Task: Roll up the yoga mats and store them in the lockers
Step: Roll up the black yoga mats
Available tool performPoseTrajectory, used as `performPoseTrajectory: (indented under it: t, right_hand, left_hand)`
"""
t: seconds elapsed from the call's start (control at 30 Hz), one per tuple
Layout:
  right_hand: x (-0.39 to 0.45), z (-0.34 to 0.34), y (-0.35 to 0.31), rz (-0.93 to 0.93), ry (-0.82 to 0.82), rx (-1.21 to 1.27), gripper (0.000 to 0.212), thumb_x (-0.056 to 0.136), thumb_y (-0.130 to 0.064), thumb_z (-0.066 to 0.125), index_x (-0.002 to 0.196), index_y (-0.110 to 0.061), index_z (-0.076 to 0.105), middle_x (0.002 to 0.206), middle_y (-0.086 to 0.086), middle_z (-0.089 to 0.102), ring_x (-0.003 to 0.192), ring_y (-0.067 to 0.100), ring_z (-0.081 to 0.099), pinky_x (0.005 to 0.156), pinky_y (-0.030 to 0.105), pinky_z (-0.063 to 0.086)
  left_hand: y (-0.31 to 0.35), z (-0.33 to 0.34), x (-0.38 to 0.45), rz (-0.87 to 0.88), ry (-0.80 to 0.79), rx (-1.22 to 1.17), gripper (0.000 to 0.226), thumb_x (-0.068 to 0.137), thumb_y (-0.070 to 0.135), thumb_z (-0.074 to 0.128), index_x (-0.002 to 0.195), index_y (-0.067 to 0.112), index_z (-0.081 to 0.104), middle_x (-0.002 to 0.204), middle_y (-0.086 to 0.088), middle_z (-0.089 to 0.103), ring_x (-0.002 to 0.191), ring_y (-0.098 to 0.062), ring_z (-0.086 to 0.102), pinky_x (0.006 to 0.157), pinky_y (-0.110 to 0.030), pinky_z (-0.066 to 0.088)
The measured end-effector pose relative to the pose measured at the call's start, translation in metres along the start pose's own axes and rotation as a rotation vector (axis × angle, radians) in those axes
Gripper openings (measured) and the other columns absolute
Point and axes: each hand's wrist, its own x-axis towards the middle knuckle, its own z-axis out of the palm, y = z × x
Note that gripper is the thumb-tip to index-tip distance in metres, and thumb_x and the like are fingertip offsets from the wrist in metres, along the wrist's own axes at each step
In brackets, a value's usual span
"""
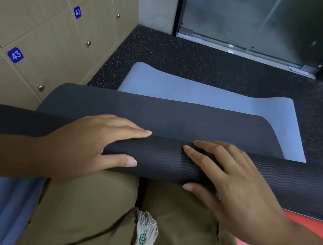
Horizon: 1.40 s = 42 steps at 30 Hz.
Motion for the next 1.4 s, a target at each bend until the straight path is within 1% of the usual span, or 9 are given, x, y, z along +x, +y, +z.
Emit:
performPoseTrajectory:
  t: [0.17,0.47,0.67,0.77,0.97,1.1,1.2,1.27,1.4]
  right_hand:
    - [0.013,0.004,0.011,0.015,-0.024,0.084,0.057,0.102,-0.056,0.047,0.148,-0.023,0.053,0.139,-0.005,0.056,0.125,0.019,0.053,0.103,0.035,0.042]
    - [0.049,-0.002,0.039,0.066,-0.219,0.21,0.057,0.099,-0.066,0.037,0.147,-0.037,0.047,0.127,-0.019,0.055,0.115,0.009,0.053,0.096,0.036,0.05]
    - [0.073,-0.003,0.056,0.096,-0.32,0.259,0.063,0.092,-0.075,0.027,0.144,-0.044,0.045,0.13,-0.024,0.054,0.121,-0.002,0.049,0.097,0.03,0.047]
    - [0.074,-0.002,0.054,0.115,-0.265,0.222,0.061,0.095,-0.071,0.026,0.141,-0.038,0.05,0.128,-0.022,0.057,0.119,0.002,0.051,0.095,0.029,0.047]
    - [0.052,0.009,0.041,0.077,0.004,0.045,0.052,0.102,-0.053,0.046,0.139,-0.019,0.058,0.132,-0.005,0.06,0.118,0.02,0.056,0.097,0.04,0.048]
    - [0.045,0.021,0.039,0.11,0.019,0.005,0.057,0.103,-0.053,0.046,0.145,-0.017,0.055,0.142,0.0,0.056,0.13,0.024,0.051,0.111,0.042,0.041]
    - [0.051,0.023,0.044,0.116,0.004,0.023,0.056,0.103,-0.054,0.044,0.145,-0.018,0.054,0.14,-0.001,0.057,0.127,0.022,0.052,0.109,0.04,0.04]
    - [0.058,0.021,0.05,0.12,-0.023,0.05,0.055,0.103,-0.055,0.042,0.144,-0.02,0.054,0.137,-0.005,0.058,0.123,0.019,0.053,0.104,0.037,0.042]
    - [0.073,0.018,0.063,0.138,-0.102,0.086,0.056,0.102,-0.06,0.037,0.144,-0.026,0.053,0.129,-0.011,0.06,0.115,0.014,0.054,0.096,0.036,0.044]
  left_hand:
    - [-0.005,-0.004,0.008,-0.031,0.016,-0.01,0.063,0.089,0.074,0.045,0.145,0.046,0.049,0.139,0.034,0.05,0.132,0.01,0.044,0.11,-0.02,0.036]
    - [0.008,0.006,-0.001,0.117,0.206,0.243,0.058,0.095,0.054,0.056,0.139,0.017,0.063,0.146,0.003,0.056,0.131,-0.023,0.056,0.105,-0.045,0.046]
    - [-0.005,0.016,0.01,0.095,0.193,0.263,0.066,0.094,0.057,0.056,0.147,0.017,0.055,0.15,0.002,0.053,0.137,-0.023,0.052,0.112,-0.043,0.041]
    - [-0.01,0.016,0.017,0.081,0.194,0.251,0.067,0.092,0.058,0.057,0.146,0.019,0.056,0.149,0.004,0.054,0.135,-0.02,0.053,0.114,-0.037,0.038]
    - [-0.022,0.008,0.036,0.024,0.114,0.131,0.067,0.093,0.065,0.051,0.148,0.029,0.052,0.148,0.019,0.051,0.134,-0.005,0.049,0.113,-0.022,0.032]
    - [-0.033,0.003,0.048,0.018,0.048,0.101,0.066,0.094,0.072,0.044,0.151,0.039,0.043,0.148,0.028,0.045,0.136,0.005,0.042,0.112,-0.016,0.028]
    - [-0.038,-0.002,0.056,0.001,-0.001,0.082,0.068,0.092,0.076,0.038,0.152,0.045,0.037,0.149,0.032,0.04,0.138,0.01,0.035,0.113,-0.02,0.03]
    - [-0.035,-0.004,0.058,0.001,0.038,0.086,0.065,0.094,0.071,0.041,0.151,0.04,0.043,0.147,0.028,0.044,0.136,0.007,0.038,0.112,-0.023,0.032]
    - [-0.017,-0.002,0.054,0.112,0.173,0.231,0.058,0.097,0.055,0.051,0.141,0.018,0.061,0.143,0.005,0.056,0.13,-0.017,0.054,0.108,-0.04,0.043]
